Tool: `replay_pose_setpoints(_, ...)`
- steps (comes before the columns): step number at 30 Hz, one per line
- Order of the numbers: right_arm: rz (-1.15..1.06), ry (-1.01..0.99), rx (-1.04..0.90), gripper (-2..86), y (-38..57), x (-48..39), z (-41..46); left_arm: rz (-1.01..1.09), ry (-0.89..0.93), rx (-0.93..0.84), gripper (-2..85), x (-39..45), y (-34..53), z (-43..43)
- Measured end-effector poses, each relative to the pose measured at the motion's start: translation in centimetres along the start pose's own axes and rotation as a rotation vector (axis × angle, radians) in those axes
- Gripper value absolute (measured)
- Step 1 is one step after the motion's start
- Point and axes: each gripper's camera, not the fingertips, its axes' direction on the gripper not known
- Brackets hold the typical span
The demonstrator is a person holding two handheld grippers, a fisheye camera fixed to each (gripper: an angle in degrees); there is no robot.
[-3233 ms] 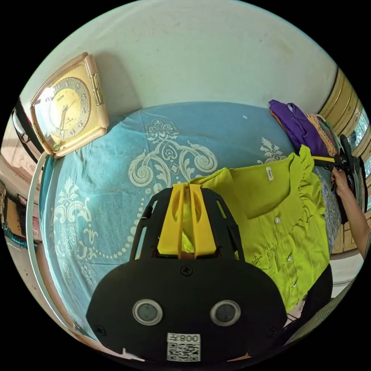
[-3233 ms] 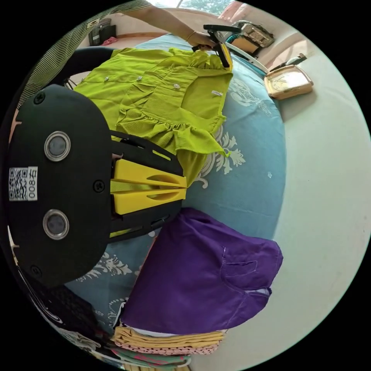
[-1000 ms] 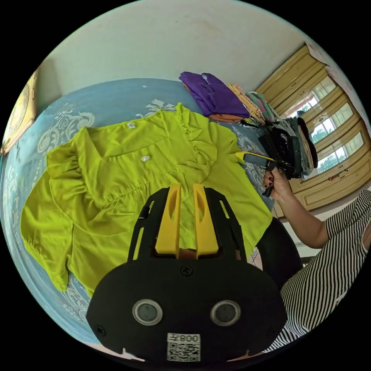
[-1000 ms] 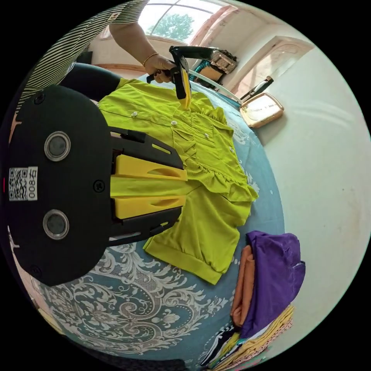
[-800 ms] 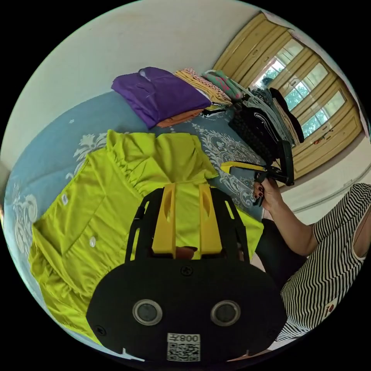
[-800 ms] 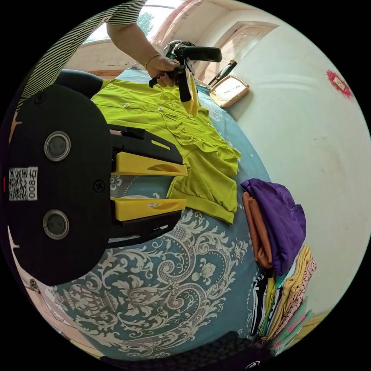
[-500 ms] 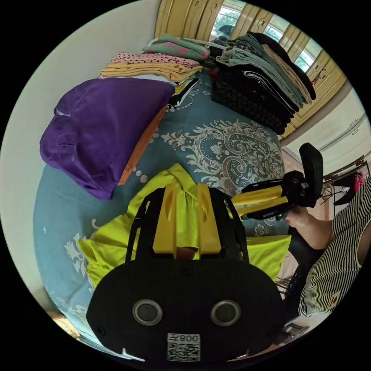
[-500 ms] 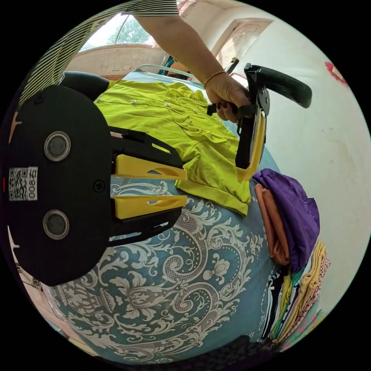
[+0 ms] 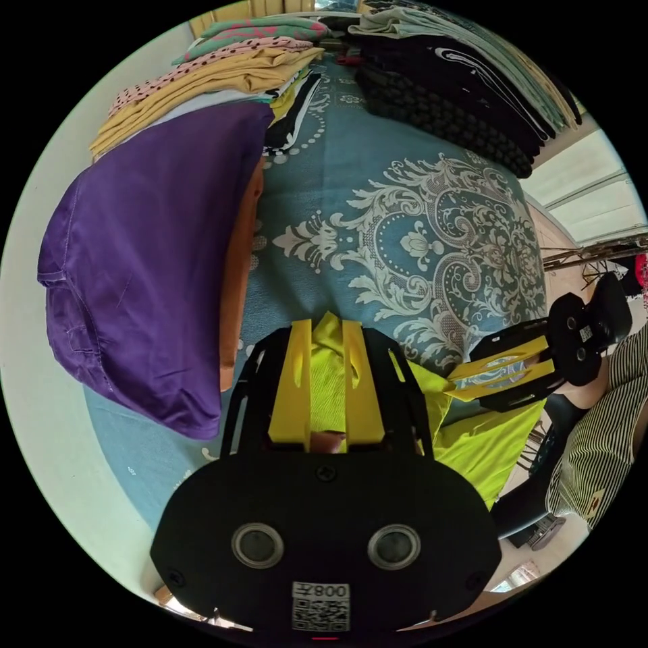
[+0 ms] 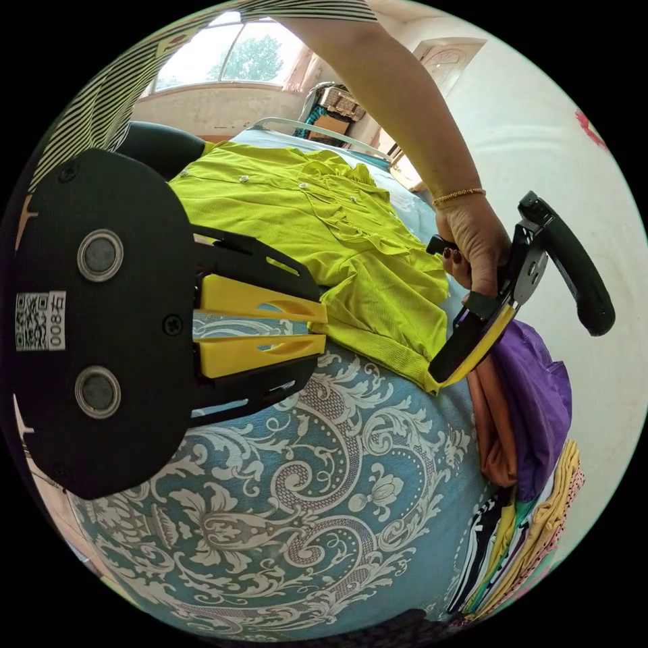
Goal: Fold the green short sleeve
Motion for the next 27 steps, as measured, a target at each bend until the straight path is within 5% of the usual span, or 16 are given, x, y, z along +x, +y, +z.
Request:
replay_pose_setpoints(12,-0.067,0.042,0.064,0.6,1.3,0.5,-1.5,-0.109,-0.002,0.198,1.1,-2.8,2.4,-1.2)
replay_pose_setpoints(27,-0.369,-0.103,0.144,0.4,1.9,-3.8,-1.1,-0.515,0.157,0.408,1.4,-9.8,18.8,-2.3)
